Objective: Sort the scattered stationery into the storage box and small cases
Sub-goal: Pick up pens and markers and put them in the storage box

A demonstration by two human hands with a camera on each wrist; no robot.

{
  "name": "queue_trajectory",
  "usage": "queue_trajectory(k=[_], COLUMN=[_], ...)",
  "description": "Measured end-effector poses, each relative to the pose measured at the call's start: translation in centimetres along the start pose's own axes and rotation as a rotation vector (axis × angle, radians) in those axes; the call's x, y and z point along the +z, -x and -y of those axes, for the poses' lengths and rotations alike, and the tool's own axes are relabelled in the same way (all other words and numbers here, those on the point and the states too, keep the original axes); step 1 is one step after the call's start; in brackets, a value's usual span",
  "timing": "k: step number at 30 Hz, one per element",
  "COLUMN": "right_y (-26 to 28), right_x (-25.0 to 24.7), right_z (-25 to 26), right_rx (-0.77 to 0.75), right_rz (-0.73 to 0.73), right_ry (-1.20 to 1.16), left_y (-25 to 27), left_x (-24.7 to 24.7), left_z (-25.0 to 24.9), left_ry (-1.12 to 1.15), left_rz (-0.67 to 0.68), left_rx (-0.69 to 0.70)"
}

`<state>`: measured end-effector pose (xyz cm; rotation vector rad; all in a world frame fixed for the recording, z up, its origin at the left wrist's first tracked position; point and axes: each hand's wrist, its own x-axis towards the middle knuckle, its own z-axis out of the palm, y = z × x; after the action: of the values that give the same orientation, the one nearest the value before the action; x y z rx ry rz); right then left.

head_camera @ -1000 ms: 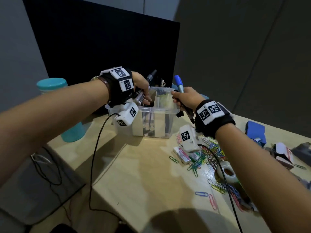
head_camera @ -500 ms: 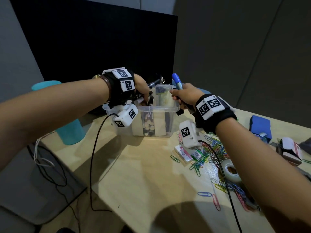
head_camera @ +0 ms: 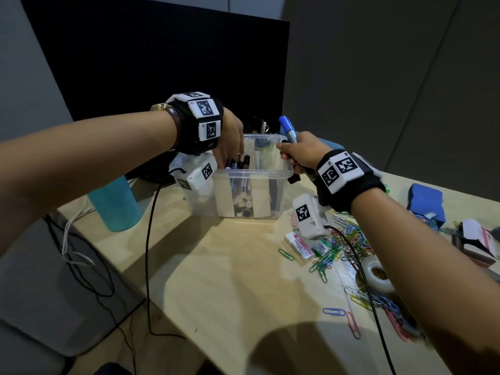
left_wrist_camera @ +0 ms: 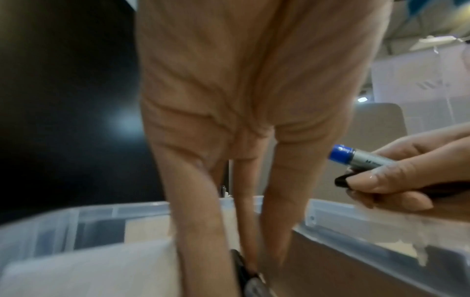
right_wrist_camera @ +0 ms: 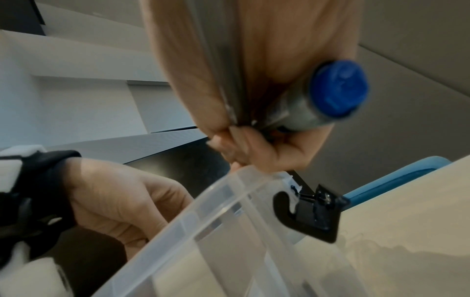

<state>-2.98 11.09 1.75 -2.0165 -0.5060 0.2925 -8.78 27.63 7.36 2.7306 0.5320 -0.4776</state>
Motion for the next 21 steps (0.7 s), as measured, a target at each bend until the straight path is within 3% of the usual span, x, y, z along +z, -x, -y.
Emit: queue_trajectory(k=[6,11,17,21], right_y=[-0.4,-0.4,-0.3,-0.1], right_x=[0.0,0.2,0.1,0.1], right_z=[-0.5,-0.2,-0.2,0.0], right_rx=[0.016,0.017,0.031,0.026], right_rz=[0.009,0.011,0.025,0.018], right_ry=[-0.026,-0.027,-0.042,-0.031], left_y=[0.0,-0.7,-0.7,-1.0], left_x=[0.8,1.0,1.2,1.1], left_z=[0.4,0.1,-1.2,-0.8], left_ry=[-0.074,-0.127,-0.375,-0.314], left_rz=[0.204,0.098,0.214,0.247], left_rx=[0.069,0.071,0.092,0.102])
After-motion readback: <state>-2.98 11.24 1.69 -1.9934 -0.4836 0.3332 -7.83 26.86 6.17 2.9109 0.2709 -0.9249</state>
